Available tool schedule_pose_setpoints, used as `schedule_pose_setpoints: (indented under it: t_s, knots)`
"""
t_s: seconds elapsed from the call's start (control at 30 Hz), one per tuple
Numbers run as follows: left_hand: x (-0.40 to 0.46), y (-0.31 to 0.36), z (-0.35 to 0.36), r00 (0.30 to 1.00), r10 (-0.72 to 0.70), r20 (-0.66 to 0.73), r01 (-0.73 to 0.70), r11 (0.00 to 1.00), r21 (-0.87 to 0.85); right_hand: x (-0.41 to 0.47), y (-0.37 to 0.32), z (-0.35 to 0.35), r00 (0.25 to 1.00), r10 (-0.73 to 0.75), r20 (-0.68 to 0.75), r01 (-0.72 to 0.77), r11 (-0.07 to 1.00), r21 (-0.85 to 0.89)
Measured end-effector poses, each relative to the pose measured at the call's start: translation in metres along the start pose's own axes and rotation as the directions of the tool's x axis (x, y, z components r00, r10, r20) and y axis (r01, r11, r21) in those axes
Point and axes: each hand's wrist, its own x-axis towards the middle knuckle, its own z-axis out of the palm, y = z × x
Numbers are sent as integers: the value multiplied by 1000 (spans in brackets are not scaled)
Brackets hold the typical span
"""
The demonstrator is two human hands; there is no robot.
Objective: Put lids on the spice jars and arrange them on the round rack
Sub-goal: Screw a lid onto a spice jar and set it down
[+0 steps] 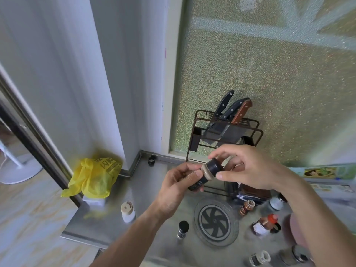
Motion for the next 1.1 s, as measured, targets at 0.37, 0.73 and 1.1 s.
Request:
schedule_pose_setpoints:
  t_s: [0.37,0.73,1.1]
  knots:
    - [-4,-6,-2,1000,0,5,0,999,37,-3,0,9,997,82,8,-81,995,-63]
    - [-15,-13,-5,1000,-17,3,16,991,132,-4,0,13,996,85,20,-82,988,-134]
    - [-17,-15,-12,997,-68,31,65,995,75,1,14,21,996,49,77,-47,998,-29]
